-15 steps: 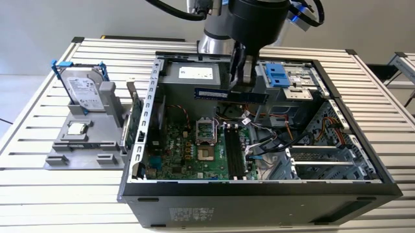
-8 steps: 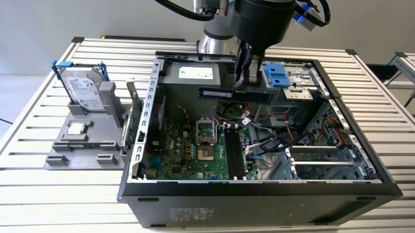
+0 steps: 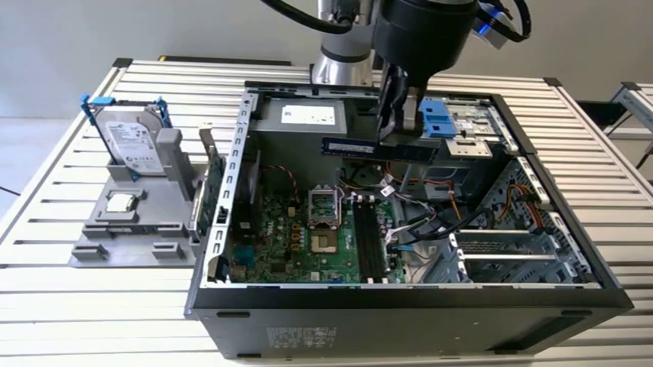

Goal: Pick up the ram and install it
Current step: 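Pick up the ram and move it above insertion slot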

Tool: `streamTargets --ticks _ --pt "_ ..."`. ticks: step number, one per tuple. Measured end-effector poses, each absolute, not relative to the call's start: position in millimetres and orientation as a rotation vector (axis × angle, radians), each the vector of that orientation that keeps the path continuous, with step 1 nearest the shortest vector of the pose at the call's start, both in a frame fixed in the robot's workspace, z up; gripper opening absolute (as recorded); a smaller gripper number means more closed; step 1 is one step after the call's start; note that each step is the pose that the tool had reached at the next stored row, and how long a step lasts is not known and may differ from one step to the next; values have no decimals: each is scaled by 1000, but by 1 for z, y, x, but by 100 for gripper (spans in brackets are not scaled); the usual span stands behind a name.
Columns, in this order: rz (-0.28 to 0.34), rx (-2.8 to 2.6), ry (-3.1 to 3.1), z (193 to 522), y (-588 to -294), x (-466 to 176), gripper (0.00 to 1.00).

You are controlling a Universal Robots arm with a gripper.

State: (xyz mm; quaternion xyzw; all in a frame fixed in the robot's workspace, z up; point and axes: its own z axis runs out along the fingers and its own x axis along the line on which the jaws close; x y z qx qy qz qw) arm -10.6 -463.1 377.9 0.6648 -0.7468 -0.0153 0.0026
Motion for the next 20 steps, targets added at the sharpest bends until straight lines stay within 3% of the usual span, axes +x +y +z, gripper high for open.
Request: streamTargets --ticks 20 --pt "-48 2085 -2342 378 -462 8 0"
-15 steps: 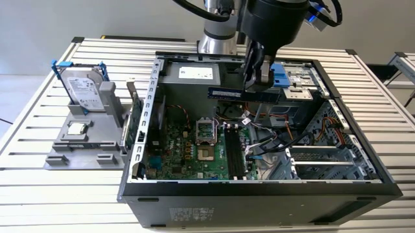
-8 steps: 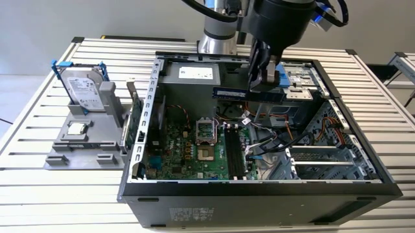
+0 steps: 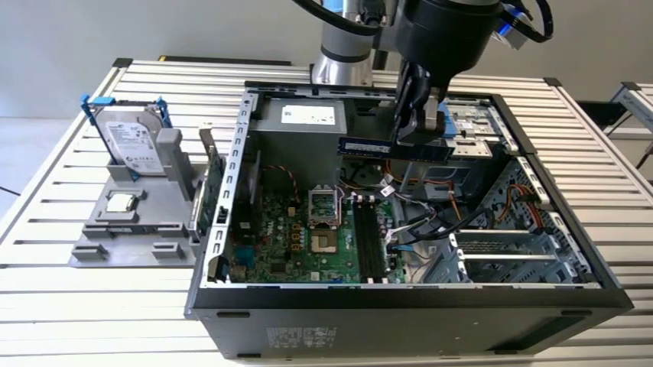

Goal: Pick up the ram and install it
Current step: 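Pick up the ram and move it above insertion slot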

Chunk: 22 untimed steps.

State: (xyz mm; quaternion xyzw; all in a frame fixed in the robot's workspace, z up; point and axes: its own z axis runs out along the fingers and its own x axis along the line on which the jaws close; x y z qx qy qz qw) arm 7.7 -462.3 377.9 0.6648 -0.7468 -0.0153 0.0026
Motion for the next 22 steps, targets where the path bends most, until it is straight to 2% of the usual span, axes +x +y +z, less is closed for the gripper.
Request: streamTargets --ticks 22 --pt "-47 2179 -2254 378 -462 8 0"
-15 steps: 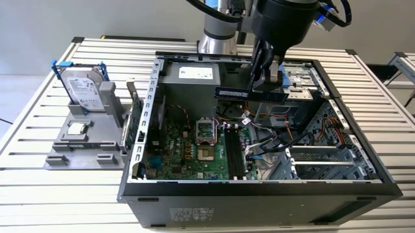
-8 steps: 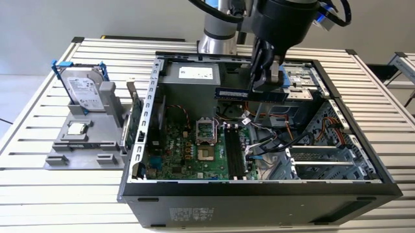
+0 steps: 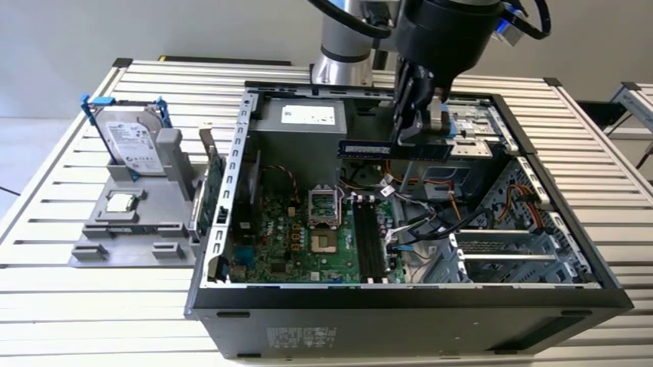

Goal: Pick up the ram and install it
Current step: 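Pick up the ram and move it above insertion slot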

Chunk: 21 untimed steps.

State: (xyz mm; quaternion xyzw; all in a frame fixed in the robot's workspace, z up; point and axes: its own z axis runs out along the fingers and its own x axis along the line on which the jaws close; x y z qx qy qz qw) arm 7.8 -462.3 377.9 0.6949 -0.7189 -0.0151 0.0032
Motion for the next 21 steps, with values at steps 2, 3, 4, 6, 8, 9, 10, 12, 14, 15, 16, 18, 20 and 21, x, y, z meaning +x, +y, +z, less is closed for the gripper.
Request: streamTargets --ticks 2,3,4,6,8,9,10,12,14,15,16,18,20,21 --pt "-47 2181 -2251 378 -462 8 0" --pt "-48 2178 -2255 378 -462 8 0" --pt "-48 2172 -2261 378 -462 8 0" --pt "-48 2155 -2277 378 -462 8 0" --pt "-48 2136 -2295 378 -462 8 0" --pt "-48 2130 -2300 378 -462 8 0" --pt "-48 2127 -2304 378 -462 8 0" --pt "-48 2119 -2311 378 -462 8 0" --pt "-48 2111 -2319 378 -462 7 0" --pt "-48 2107 -2322 378 -462 7 0" --pt "-48 2104 -2326 378 -462 7 0" --pt "-48 2096 -2333 378 -462 7 0" --pt "-48 2088 -2340 378 -462 7 0" --pt "-48 2084 -2343 378 -462 7 0"
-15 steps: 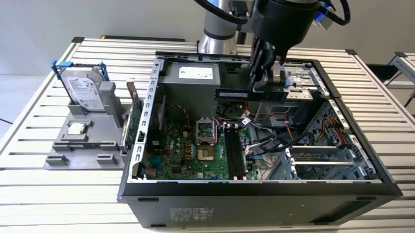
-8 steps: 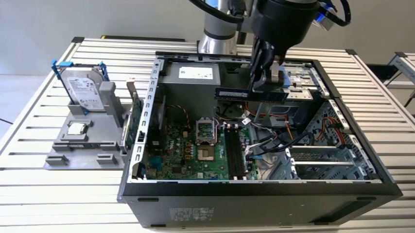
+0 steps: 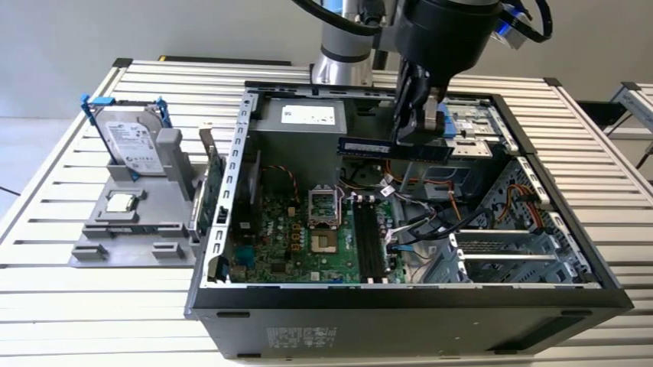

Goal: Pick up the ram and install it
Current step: 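Pick up the ram and move it above insertion slot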

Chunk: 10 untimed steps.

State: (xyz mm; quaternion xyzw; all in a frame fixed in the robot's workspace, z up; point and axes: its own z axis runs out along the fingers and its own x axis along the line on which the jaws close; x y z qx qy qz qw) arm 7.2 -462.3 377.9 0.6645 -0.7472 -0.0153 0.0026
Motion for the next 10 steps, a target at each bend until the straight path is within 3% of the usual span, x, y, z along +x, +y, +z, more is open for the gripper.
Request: streamTargets --ticks 10 --pt "-48 2045 -2378 378 -462 7 0"
